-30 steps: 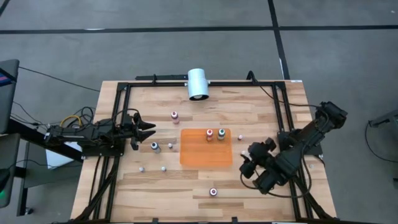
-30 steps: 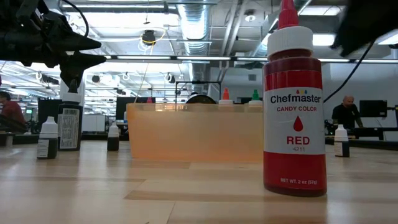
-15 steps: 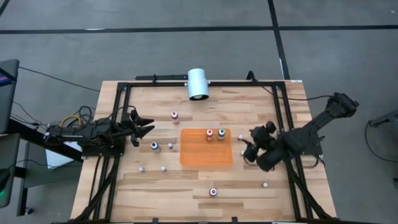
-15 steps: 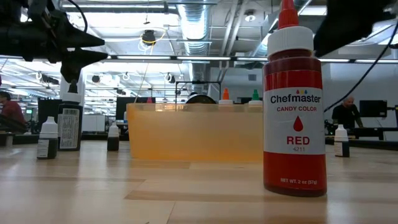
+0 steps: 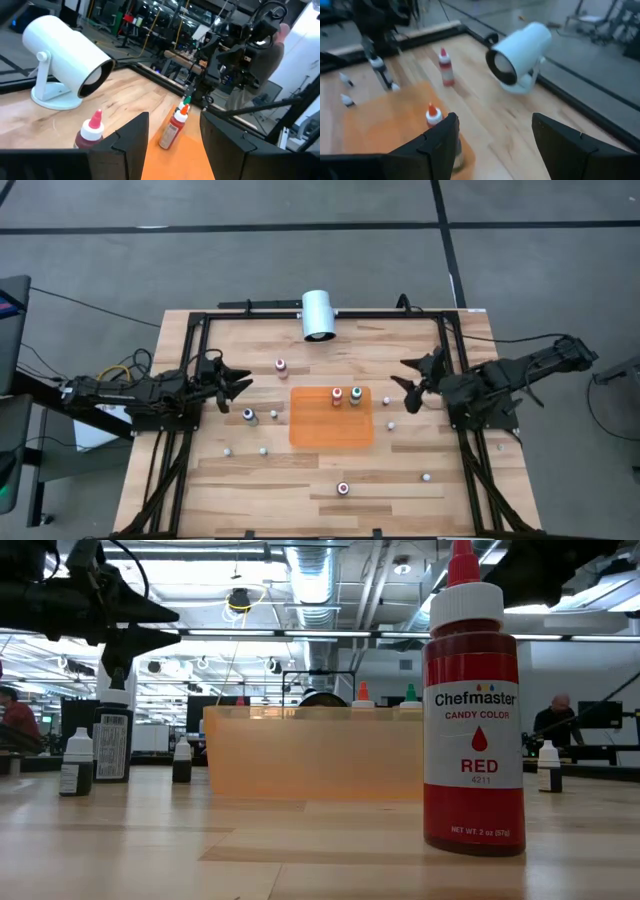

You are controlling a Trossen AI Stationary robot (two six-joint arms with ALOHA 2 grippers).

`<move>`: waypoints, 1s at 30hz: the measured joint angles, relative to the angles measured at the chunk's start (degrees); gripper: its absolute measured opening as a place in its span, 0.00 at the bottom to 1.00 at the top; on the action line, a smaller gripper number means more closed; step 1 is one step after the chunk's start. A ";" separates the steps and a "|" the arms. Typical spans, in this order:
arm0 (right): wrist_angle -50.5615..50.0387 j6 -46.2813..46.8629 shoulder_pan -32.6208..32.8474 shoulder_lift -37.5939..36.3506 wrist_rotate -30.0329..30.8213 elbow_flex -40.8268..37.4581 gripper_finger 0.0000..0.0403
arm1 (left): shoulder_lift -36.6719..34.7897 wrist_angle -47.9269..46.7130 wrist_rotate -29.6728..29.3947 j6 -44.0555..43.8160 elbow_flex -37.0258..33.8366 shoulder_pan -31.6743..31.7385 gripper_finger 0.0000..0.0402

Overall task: Pick & Place food coloring
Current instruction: Put the large pink food coloring into the orange bin

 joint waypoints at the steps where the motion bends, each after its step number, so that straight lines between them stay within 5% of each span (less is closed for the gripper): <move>1: 1.56 -1.78 -0.62 -1.42 -0.66 -0.69 0.59 | 0.82 0.46 -0.33 0.00 0.19 0.00 0.42; 8: 13.20 -11.83 -3.91 -9.22 -5.22 -6.56 0.59 | 8.61 0.17 -0.53 0.43 5.17 0.00 0.42; 15: 18.32 -12.12 -5.32 -12.78 -6.56 -12.16 0.59 | 21.27 -1.39 -2.10 5.24 12.77 0.00 0.42; 30: 21.45 -11.64 -5.30 -12.85 -6.63 -17.32 0.59 | 48.64 -24.21 -4.80 11.28 34.61 5.81 0.42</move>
